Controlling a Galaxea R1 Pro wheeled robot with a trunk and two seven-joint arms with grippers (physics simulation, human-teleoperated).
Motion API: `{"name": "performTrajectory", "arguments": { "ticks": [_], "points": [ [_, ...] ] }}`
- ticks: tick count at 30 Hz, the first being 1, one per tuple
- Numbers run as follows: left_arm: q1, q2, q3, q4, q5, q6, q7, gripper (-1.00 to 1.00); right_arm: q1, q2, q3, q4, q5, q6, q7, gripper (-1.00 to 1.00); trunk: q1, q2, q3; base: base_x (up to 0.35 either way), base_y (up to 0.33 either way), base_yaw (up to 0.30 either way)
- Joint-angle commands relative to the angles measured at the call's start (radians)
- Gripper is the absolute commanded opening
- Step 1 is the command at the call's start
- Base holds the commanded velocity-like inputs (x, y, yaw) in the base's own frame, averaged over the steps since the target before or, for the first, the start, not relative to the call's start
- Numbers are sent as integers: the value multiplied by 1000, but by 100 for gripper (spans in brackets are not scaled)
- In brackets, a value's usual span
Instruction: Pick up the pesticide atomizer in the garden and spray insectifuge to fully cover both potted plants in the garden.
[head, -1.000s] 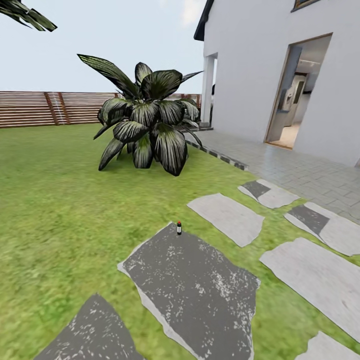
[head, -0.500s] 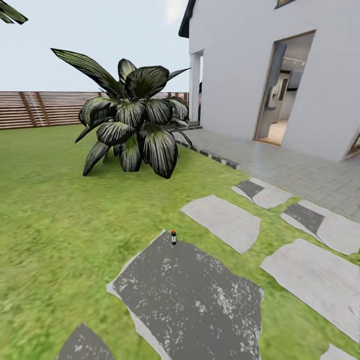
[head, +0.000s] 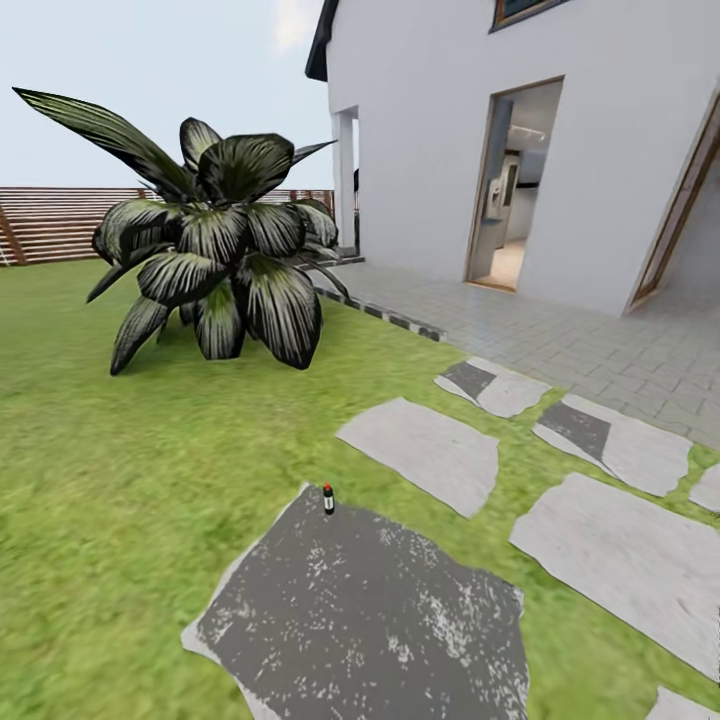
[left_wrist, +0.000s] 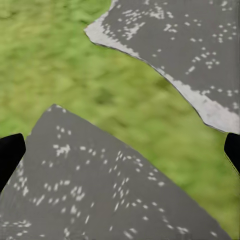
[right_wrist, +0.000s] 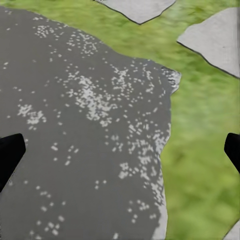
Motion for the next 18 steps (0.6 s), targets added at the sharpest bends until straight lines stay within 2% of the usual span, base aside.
{"name": "performTrajectory", "arguments": {
  "ticks": [1, 18],
  "points": [
    [0, 0, 1, 1, 1, -3, 1, 100, -1, 0, 0, 1, 3, -3, -4, 100, 0, 0, -1, 260, 244, -264],
    [0, 0, 1, 1, 1, -3, 1, 100, -1, 0, 0, 1, 3, -3, -4, 100, 0, 0, -1, 240, 257, -264]
  ]
}}
